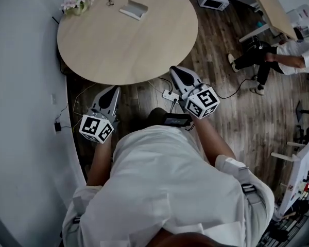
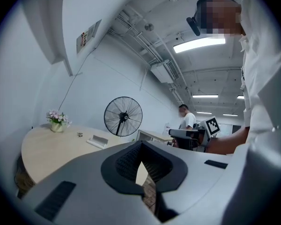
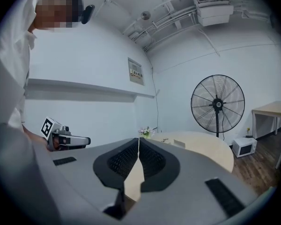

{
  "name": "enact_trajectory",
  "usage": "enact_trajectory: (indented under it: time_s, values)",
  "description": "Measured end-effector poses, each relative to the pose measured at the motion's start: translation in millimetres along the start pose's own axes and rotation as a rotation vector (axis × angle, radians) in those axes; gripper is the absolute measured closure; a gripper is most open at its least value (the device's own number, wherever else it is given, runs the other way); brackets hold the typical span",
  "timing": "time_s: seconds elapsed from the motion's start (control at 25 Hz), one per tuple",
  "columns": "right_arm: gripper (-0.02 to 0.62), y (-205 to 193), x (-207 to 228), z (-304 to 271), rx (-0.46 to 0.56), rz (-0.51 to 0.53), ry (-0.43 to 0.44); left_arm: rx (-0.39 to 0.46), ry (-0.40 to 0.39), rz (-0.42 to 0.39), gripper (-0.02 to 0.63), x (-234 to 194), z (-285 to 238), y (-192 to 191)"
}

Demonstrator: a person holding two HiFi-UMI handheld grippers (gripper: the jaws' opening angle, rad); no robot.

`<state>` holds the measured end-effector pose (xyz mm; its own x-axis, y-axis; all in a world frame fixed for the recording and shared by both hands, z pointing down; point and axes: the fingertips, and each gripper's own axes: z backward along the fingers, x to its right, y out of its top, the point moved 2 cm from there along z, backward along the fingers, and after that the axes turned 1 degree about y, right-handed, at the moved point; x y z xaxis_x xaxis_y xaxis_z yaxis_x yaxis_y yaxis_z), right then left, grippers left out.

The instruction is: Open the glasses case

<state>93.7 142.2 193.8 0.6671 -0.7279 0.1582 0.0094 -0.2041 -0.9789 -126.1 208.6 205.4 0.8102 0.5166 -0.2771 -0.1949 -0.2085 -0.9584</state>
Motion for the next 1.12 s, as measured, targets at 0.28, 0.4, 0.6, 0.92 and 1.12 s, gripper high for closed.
enact_trajectory:
  time_s: [0.28,0.4,0.6,0.92,1.12]
  values:
    - [0.568,23,17,74,0.039,0.022,0.050,0.010,0.058,-0.049,0.594,86,-11,11]
    - [0.568,25,23,92,0.041,0.019,0.067,0.010,0.078,-0.049,0.594,102,-17,14]
    - [0.568,14,40,129,0.032,-0.036,0.082,-0.021,0.097,-0.059,0.594,138,-26,8]
    - [0.568,11,72,169,0.050,-0.049,0.072,-0.041,0.145,-0.056,0.594,178,-34,-5]
    - [0.569,9,85,186,0.076,-0.058,0.028,-0.010,0.120,-0.079,0.594,189,-40,3]
